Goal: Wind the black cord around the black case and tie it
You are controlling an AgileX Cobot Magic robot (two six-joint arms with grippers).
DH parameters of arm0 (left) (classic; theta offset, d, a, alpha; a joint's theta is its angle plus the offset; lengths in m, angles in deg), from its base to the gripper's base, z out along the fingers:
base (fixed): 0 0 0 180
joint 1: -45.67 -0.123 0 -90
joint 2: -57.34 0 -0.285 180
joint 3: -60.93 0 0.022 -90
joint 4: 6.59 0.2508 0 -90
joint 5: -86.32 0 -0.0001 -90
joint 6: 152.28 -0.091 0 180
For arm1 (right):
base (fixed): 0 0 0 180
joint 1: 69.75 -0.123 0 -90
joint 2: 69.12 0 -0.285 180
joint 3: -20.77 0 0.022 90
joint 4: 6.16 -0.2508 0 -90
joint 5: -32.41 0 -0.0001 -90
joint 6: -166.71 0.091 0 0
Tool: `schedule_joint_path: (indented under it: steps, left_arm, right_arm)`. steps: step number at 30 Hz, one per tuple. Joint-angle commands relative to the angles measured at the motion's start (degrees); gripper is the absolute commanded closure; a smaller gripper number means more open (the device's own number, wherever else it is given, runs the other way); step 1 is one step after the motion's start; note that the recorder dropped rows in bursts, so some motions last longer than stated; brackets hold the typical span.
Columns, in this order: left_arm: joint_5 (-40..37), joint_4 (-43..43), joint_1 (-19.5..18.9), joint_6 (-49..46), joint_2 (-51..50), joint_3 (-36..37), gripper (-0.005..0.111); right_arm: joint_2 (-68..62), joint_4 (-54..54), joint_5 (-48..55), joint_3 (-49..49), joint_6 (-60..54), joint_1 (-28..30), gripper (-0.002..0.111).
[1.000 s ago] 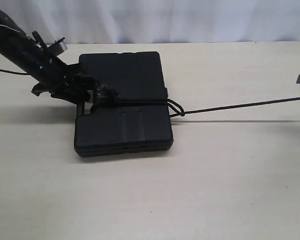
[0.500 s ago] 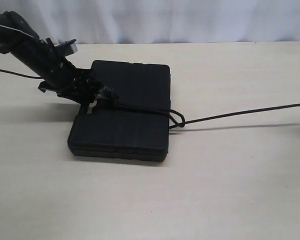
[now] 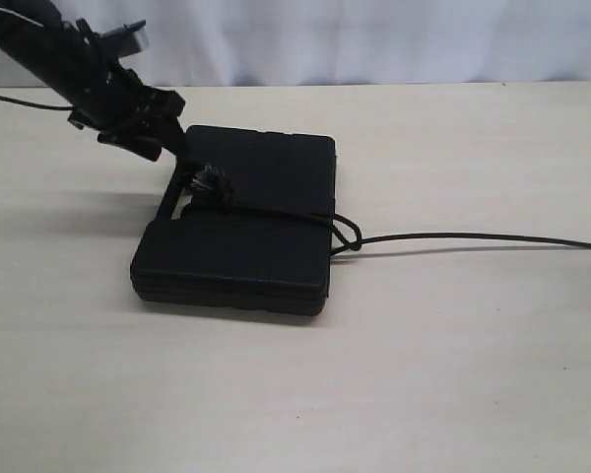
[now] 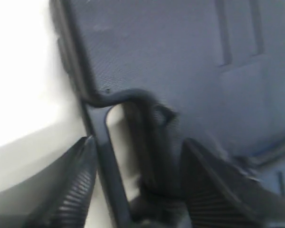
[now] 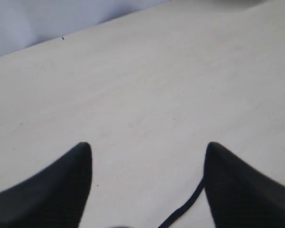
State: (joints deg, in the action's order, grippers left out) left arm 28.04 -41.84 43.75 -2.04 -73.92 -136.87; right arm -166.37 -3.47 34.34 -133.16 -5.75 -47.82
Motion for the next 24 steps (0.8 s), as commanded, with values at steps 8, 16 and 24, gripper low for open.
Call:
schedule_joint_path:
  steps: [8,16,24]
  left_arm:
    - [-11.7,7.4,3.6,8.0,8.7,-0.5,0.107]
    - [-7.1,26.6,13.6,19.3,22.1,13.4,0.107]
    - [8.2,23.1,17.8,19.5,43.9,33.4,0.107]
  right_arm:
    - [7.0,-0.1,18.6,-3.2,-18.7,-18.8,0.104]
    - [7.0,-0.1,43.6,-7.5,-14.5,-22.5,0.104]
    - [10.5,-3.0,48.6,-5.2,-10.5,-22.7,0.104]
